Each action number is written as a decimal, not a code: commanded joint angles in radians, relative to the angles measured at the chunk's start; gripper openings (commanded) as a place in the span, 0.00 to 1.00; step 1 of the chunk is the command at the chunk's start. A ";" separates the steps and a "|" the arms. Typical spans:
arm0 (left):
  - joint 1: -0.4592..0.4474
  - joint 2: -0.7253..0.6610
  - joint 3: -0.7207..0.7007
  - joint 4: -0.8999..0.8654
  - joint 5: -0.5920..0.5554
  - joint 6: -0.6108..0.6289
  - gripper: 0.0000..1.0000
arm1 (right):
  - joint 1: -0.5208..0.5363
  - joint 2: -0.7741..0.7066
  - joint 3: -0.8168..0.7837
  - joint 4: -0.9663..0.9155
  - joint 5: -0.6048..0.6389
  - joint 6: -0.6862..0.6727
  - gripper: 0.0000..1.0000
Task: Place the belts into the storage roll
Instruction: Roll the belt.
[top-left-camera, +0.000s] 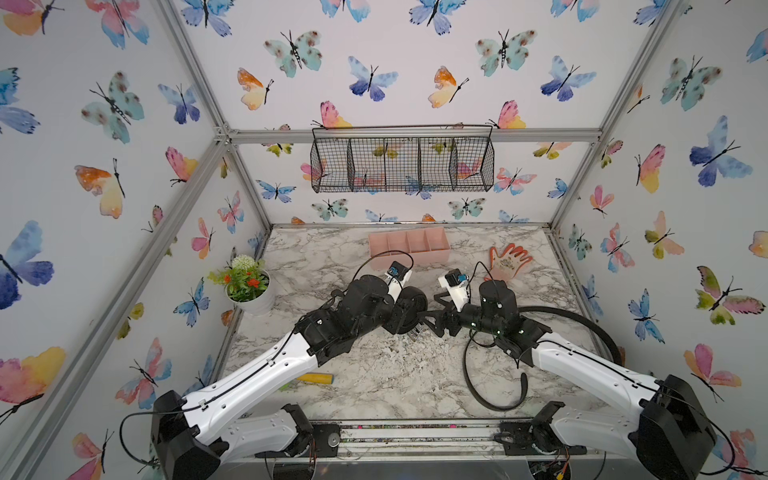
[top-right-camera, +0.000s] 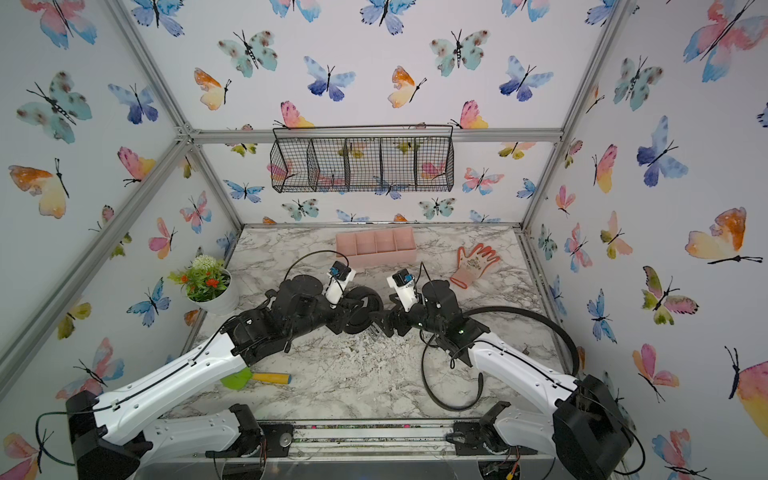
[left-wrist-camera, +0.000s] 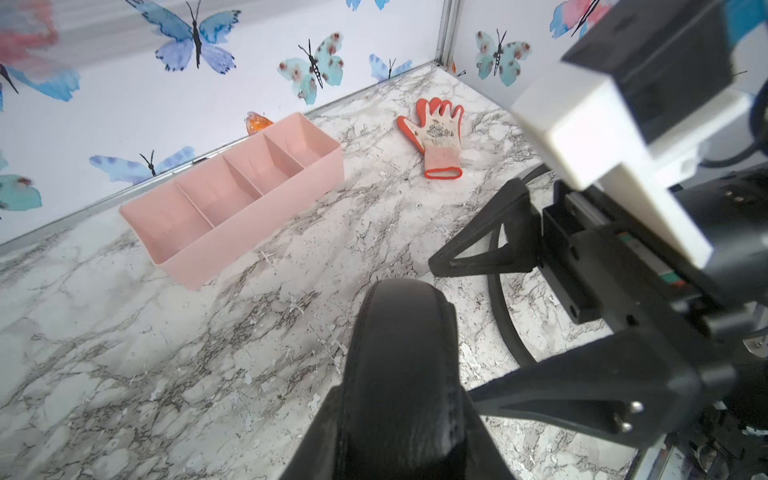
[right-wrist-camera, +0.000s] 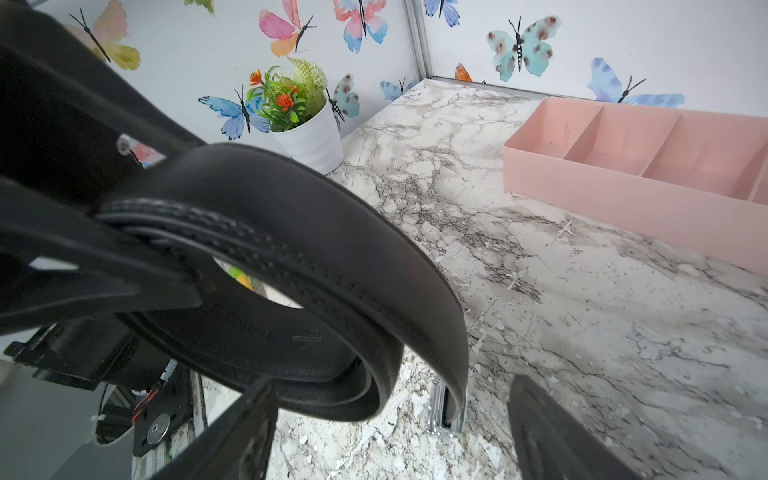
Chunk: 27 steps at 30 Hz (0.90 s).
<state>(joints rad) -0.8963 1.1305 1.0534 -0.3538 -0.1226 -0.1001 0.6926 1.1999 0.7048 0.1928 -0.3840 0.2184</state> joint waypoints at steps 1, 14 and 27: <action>-0.005 0.003 0.038 0.089 -0.051 0.031 0.10 | -0.006 0.008 0.007 0.110 0.028 0.056 0.89; -0.044 -0.018 0.019 0.185 -0.070 0.059 0.09 | -0.008 0.102 0.038 0.283 0.054 0.230 0.87; -0.065 -0.037 -0.005 0.247 -0.110 0.077 0.08 | -0.013 0.158 0.028 0.381 -0.019 0.433 0.63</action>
<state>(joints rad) -0.9497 1.1328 1.0466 -0.2028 -0.2016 -0.0372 0.6857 1.3399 0.7155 0.5125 -0.3607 0.5606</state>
